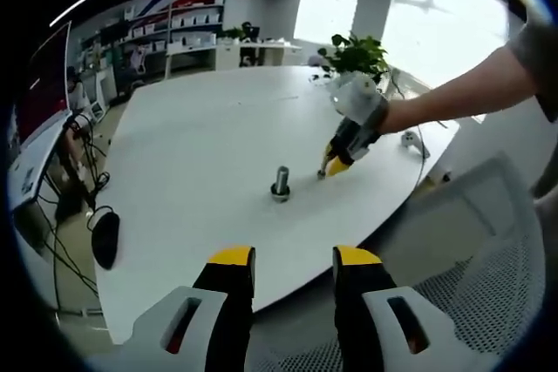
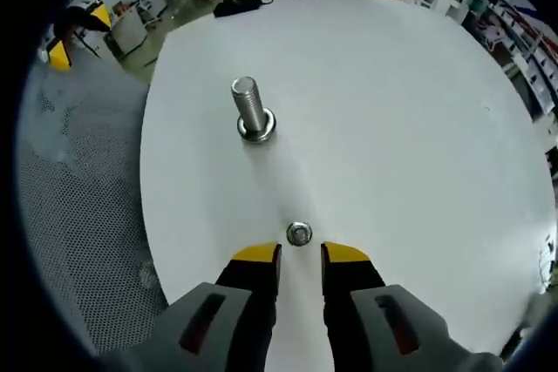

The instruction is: Place the washer onto the threaded stud by aligning its center hole with the stud, sliding it down to the base, and recovering from edge contact or off-axis alignment until the washer reaches the visible bottom stop.

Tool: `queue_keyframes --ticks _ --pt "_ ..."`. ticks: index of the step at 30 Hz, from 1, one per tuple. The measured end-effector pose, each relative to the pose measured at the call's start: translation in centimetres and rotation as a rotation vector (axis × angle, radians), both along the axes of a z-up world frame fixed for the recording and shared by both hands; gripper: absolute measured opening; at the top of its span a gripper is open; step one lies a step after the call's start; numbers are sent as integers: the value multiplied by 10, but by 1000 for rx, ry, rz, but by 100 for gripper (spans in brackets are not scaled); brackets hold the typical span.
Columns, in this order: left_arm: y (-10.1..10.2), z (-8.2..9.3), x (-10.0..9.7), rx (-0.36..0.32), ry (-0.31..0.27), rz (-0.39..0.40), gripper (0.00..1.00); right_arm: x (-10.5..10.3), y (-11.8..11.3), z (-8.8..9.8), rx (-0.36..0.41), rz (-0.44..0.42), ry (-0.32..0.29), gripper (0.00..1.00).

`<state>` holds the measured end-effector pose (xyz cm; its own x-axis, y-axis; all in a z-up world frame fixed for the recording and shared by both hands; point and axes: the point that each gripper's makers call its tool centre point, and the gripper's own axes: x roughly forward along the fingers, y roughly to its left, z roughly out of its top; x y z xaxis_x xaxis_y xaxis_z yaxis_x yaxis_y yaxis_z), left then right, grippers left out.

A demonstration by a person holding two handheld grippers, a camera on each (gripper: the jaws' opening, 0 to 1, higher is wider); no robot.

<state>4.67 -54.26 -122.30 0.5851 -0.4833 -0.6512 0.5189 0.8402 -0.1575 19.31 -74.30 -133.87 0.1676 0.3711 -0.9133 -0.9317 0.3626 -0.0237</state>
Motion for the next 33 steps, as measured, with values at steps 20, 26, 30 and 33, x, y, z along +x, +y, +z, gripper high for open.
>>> queue_keyframes --ticks 20,26,30,33 --pt "0 -1 -2 -3 8 3 34 -64 -27 91 382 -311 -59 21" --pt "-4 4 -2 -24 -15 -11 33 -87 -27 112 447 -333 -92 21" --pt "-6 6 -2 -32 -24 -21 33 -98 -31 116 444 -354 -101 22" --pt "-5 8 -2 -45 -31 -15 33 -106 -37 123 438 -367 -124 22"
